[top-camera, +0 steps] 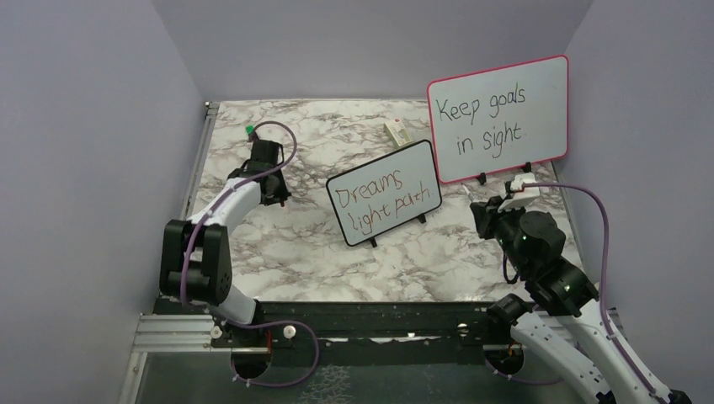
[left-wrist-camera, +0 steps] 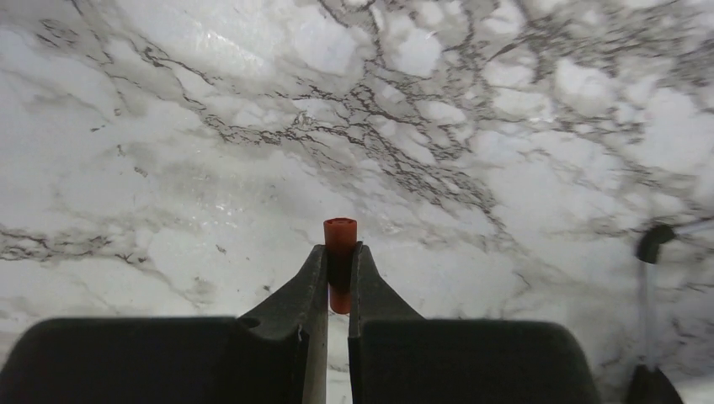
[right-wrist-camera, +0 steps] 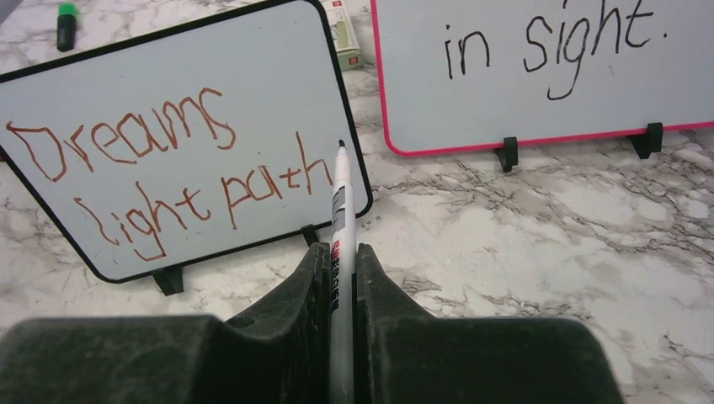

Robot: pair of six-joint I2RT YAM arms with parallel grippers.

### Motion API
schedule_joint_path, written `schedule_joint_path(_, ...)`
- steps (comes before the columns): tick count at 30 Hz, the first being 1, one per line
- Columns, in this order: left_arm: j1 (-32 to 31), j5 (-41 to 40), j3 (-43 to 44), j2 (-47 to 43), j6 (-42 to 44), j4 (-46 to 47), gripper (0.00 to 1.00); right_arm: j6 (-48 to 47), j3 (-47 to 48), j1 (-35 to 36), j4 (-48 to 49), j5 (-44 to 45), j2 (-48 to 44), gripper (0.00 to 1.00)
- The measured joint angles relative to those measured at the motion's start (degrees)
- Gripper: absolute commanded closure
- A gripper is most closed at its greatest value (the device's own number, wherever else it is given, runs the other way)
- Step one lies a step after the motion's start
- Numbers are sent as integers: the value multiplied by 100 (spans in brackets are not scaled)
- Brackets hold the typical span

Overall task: Write a sentence on the whiteboard
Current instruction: Pick up the pen cap from the center of the board, then close the pen cap.

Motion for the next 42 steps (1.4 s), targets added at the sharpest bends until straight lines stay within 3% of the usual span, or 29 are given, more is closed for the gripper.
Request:
schedule_joint_path(11, 0, 452, -260, -2855, -448, 0, 100, 59, -26, 0, 273, -730, 101, 99)
schedule_joint_path(16, 0, 942, -354, -3665, -732, 85, 100, 170, -70, 0, 721, -1292, 396, 99)
schedule_joint_path(24, -39, 1882, -404, -3978, -1346, 496, 100, 490, -269, 11, 1834, -2177, 1047, 99)
schedule_joint_path(30, -387, 2162, -490, -3987, -1969, 1014, 100, 719, -352, 372, 2640, -2321, 1473, 99)
schedule_joint_path(37, -1545, 1405, -754, -4017, -2691, 1576, 100, 732, -520, 1497, 3637, -1698, 1823, 99)
schedule_joint_path(42, -1878, 715, -844, -4017, -3202, 1947, 100, 726, -658, 1812, 4275, -1290, 2061, 99)
